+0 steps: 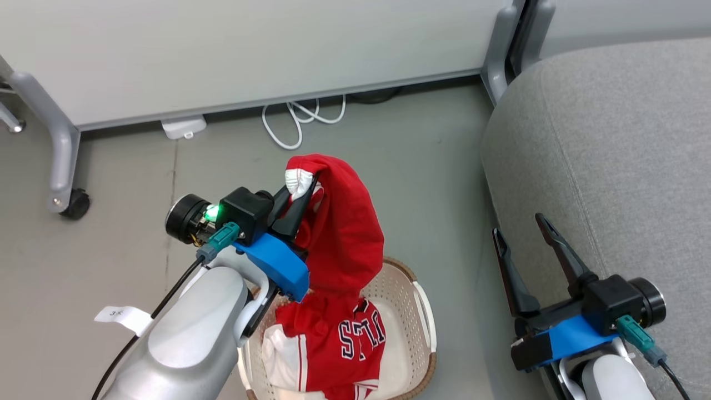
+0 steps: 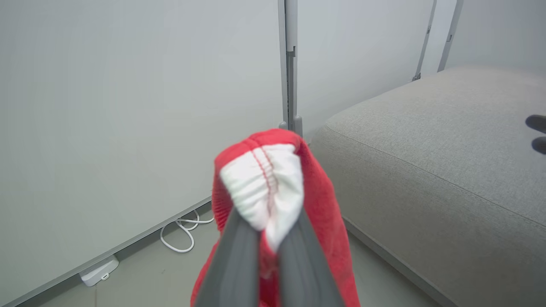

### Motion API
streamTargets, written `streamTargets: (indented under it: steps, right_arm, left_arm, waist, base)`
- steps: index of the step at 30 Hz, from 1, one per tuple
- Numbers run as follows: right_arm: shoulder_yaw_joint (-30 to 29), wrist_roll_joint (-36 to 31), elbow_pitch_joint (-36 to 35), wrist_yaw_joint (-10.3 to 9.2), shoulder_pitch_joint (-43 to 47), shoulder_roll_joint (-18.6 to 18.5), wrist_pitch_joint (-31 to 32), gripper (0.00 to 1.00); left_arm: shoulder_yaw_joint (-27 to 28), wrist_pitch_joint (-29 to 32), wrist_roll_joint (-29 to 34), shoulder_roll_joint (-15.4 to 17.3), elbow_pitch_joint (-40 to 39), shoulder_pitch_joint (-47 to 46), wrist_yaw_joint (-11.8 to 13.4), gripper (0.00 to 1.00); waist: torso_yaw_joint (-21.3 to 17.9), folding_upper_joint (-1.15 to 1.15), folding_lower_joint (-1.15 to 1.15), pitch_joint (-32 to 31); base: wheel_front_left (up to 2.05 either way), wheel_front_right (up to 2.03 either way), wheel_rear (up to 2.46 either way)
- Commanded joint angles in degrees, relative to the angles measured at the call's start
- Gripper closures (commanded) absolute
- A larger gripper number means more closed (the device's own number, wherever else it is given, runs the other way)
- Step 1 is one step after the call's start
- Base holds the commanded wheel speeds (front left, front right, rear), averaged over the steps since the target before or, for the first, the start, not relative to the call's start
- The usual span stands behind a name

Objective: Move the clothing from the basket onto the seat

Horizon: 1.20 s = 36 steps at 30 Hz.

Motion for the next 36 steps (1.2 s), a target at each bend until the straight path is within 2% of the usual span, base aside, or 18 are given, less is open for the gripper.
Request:
streamTargets:
  steps: [1, 10, 16, 26, 36]
  right_arm:
    - [-0.1, 0.1, 0.2, 0.03, 1.2, 0.1, -0.2, 0.0]
    - [-0.2, -0.1, 1.1, 0.03, 4.8, 0.4, -0.2, 0.0]
    - [-0.3, -0.3, 1.2, 0.03, 6.4, 0.7, -0.2, 0.0]
    - [-0.5, 0.1, 0.9, 0.03, 7.5, 1.1, -0.2, 0.0]
    - [1.3, 1.6, -3.3, 0.03, 2.0, -0.6, -0.2, 0.0]
  left_arm:
    - [0.9, -0.3, 0.8, -0.2, -1.0, 0.7, -0.4, 1.0]
    - [3.2, -0.3, 3.0, -1.5, -6.3, 1.9, -0.8, 1.0]
    - [2.4, -0.3, 3.1, -1.3, -8.3, 2.0, -0.9, 1.0]
    - [0.7, -0.3, 1.8, -0.5, -9.7, 1.3, -0.8, 1.0]
    - [0.2, -0.3, 1.9, -0.5, -9.6, 0.1, -0.7, 1.0]
  waist:
    - [0.4, 0.0, 0.01, -1.9]
    - [1.4, 0.0, 0.01, -7.3]
    - [1.9, 0.0, 0.01, -9.3]
    - [2.4, 0.0, 0.01, -10.0]
    - [2.8, 0.0, 0.01, -8.8]
  base:
    - [0.0, 0.0, 0.0]
    - [0.0, 0.0, 0.0]
    - [0.0, 0.0, 0.0]
    - [0.0, 0.0, 0.0]
    - [0.0, 0.0, 0.0]
